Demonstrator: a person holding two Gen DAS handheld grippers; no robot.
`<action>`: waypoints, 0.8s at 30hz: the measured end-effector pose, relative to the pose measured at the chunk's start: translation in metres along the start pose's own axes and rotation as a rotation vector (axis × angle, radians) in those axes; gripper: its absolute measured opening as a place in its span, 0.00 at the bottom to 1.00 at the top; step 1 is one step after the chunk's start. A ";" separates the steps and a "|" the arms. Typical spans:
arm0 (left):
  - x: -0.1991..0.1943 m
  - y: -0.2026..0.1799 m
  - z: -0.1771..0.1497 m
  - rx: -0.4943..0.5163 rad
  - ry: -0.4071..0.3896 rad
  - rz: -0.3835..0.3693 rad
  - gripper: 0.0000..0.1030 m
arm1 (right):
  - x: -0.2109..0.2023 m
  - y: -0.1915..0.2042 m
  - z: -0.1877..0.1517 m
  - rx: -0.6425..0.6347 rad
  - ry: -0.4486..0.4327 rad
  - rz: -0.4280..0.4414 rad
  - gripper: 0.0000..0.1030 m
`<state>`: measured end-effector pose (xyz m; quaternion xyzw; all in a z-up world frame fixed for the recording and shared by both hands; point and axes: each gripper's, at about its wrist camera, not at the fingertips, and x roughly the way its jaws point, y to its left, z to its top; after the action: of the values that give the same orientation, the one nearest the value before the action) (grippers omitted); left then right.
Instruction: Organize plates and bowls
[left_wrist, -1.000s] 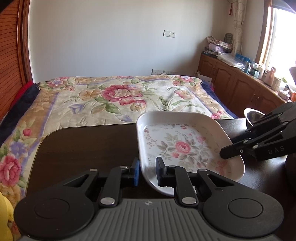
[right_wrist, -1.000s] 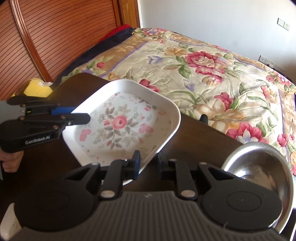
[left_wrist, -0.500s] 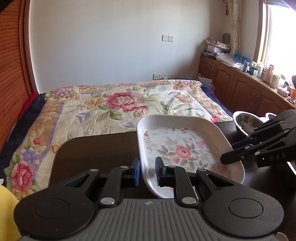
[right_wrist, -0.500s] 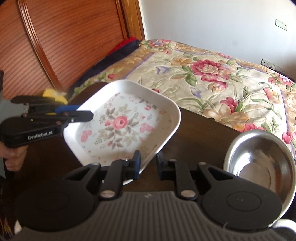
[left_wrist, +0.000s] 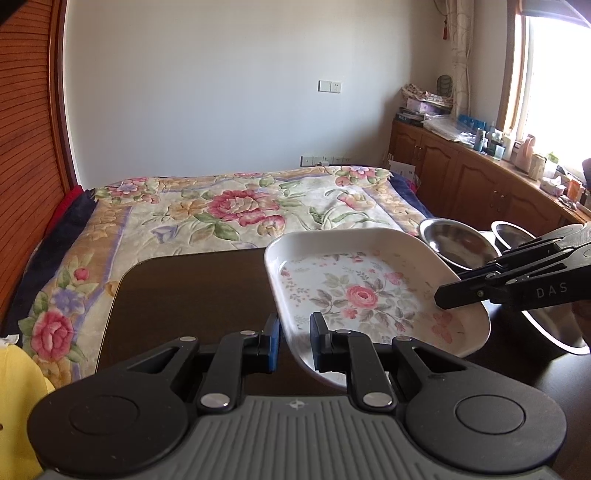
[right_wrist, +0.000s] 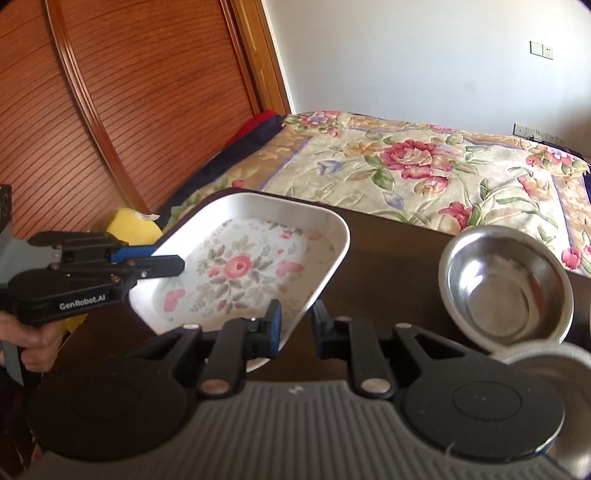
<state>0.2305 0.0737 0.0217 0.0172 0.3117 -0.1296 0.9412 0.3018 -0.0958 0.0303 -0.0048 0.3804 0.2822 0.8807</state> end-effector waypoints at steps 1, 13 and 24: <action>-0.004 -0.002 -0.002 0.001 -0.003 0.000 0.17 | -0.002 0.001 -0.003 0.000 -0.004 0.001 0.19; -0.042 -0.027 -0.030 0.014 -0.032 0.002 0.18 | -0.031 0.017 -0.033 0.002 -0.036 0.005 0.19; -0.072 -0.036 -0.060 -0.017 -0.034 -0.015 0.17 | -0.052 0.037 -0.062 -0.021 -0.048 0.007 0.19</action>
<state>0.1302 0.0624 0.0177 0.0046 0.2967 -0.1340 0.9455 0.2132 -0.1043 0.0295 -0.0057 0.3560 0.2894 0.8885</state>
